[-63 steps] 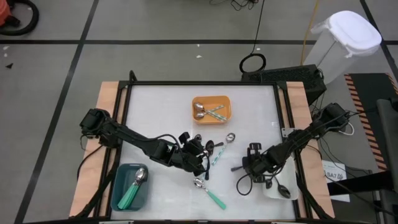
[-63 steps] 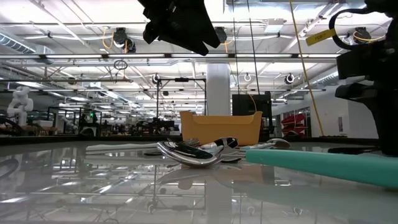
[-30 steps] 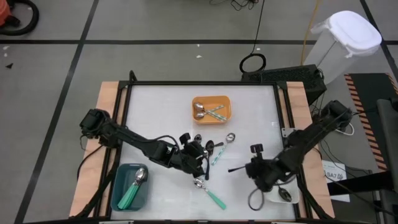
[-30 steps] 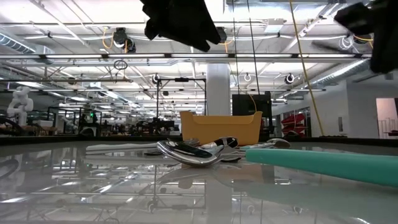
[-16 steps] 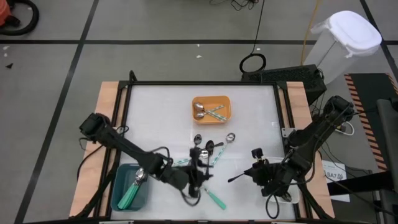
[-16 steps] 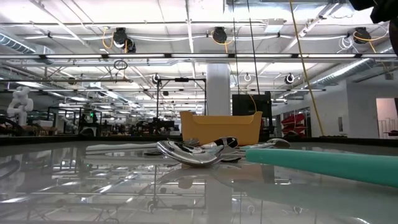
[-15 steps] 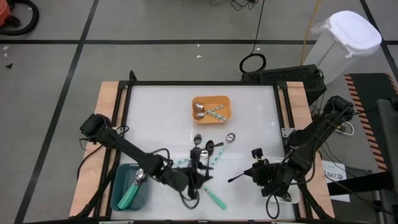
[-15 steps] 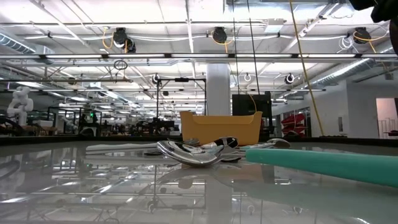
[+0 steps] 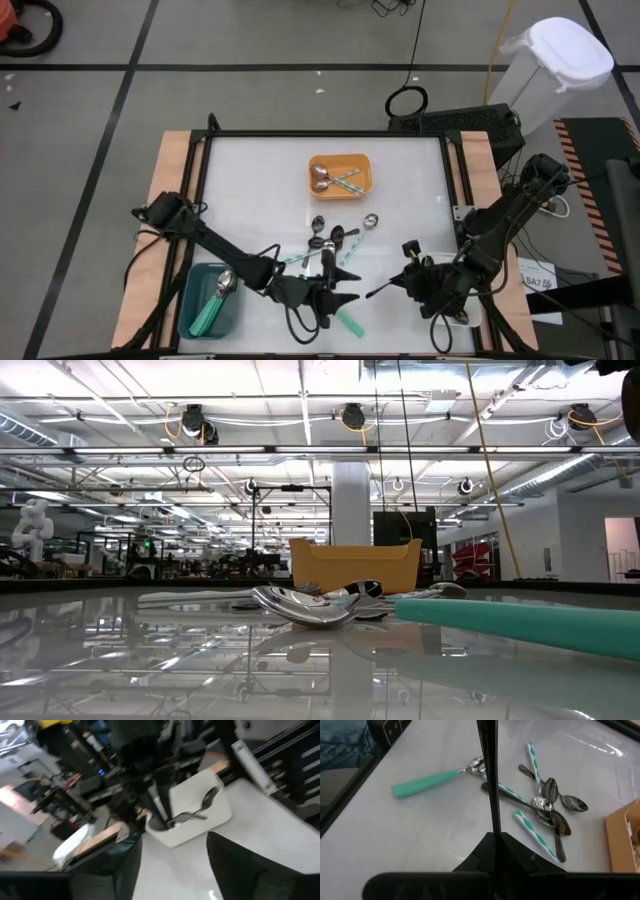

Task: Sort silverware by color (type)
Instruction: Put the black spoon into the white bin

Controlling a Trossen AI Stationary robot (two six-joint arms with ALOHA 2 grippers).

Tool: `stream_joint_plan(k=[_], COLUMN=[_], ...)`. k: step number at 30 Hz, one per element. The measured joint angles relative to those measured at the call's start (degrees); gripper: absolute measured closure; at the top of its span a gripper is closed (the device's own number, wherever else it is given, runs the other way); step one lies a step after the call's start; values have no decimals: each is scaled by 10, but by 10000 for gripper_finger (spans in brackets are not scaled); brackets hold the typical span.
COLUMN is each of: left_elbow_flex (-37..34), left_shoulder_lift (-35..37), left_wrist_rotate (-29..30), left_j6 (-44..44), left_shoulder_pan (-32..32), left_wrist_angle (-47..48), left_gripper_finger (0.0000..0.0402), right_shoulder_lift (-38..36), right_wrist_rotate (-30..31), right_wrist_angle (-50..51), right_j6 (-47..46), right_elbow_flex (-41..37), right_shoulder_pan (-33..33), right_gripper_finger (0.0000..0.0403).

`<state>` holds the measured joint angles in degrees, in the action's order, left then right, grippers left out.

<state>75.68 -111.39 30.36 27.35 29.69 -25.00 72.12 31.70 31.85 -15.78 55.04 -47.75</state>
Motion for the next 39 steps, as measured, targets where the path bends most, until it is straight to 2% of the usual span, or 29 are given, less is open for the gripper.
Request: stream_joint_plan(k=[3,7,15,20,31,39], left_elbow_flex=[0,0,0,0,7,28], left_shoulder_lift=[0,-19,-65,-65,-65,-65], left_wrist_rotate=[-25,-51,-63,-126,-151,-176], left_j6=[6,32,101,88,85,84], left_shoulder_pan=[1,0,-9,-12,-12,-12], left_wrist_angle=[-1,-37,-198,-210,-231,-192], left_gripper_finger=[157,151,151,151,155,213], right_shoulder_lift=[0,0,0,0,19,19], right_wrist_rotate=[0,0,-1,-1,-6,-19], right_wrist_angle=[-14,-35,-74,-88,-134,-136], right_j6=[8,23,70,90,135,135], right_elbow_flex=[0,0,0,0,0,0], right_shoulder_pan=[0,0,0,0,5,12], right_gripper_finger=[394,394,394,394,394,394])
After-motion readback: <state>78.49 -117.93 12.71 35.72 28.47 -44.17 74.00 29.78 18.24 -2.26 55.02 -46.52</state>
